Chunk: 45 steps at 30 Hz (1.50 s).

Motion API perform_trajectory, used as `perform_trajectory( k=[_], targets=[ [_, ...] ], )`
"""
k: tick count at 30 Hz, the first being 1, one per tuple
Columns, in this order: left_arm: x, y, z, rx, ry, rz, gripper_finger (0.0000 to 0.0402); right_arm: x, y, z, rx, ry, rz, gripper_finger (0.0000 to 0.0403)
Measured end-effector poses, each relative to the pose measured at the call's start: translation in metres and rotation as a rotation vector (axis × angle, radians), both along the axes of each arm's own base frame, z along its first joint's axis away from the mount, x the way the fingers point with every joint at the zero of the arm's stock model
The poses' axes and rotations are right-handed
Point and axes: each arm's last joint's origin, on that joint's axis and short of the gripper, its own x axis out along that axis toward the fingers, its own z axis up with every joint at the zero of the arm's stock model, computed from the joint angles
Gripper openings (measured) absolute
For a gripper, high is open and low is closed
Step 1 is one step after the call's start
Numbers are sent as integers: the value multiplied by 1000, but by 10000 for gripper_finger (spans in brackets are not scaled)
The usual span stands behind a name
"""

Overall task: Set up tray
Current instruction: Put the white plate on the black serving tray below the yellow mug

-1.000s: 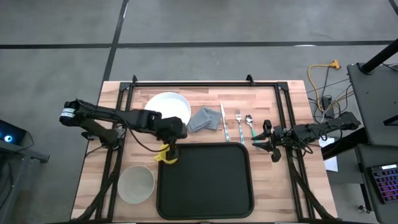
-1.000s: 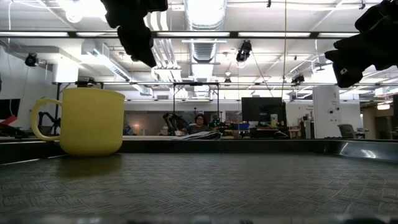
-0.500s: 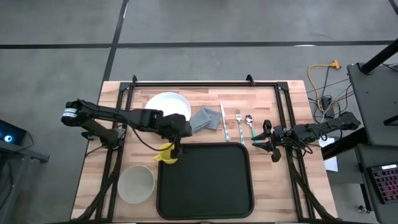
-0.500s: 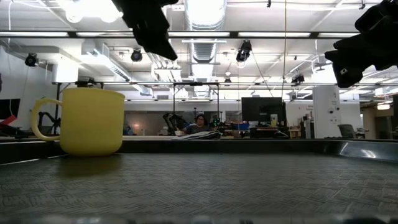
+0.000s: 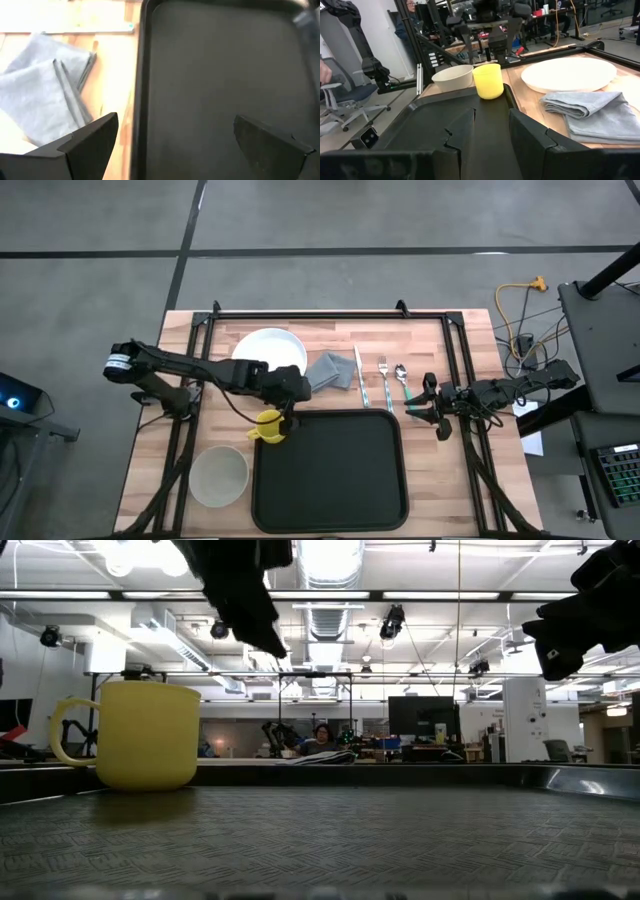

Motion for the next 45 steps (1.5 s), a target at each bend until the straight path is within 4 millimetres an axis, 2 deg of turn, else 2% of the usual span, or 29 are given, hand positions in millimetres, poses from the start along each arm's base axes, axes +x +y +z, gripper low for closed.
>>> perform_trajectory(
  k=[5,9,20,26,34,45],
  targets=[
    [2,0,-16,20,56,-18,372,0,0,0,0,0,0,112],
    [4,1,-20,75,61,-51,372,0,0,0,0,0,0,112],
    [2,11,-27,286,87,119,372,0,0,0,0,0,0,112],
    [-1,22,-34,274,113,169,372,0,0,0,0,0,0,112],
    [-10,44,-50,266,173,325,372,0,0,0,0,0,0,112],
    [-11,49,-50,236,158,433,372,0,0,0,0,0,0,112]
  ],
)
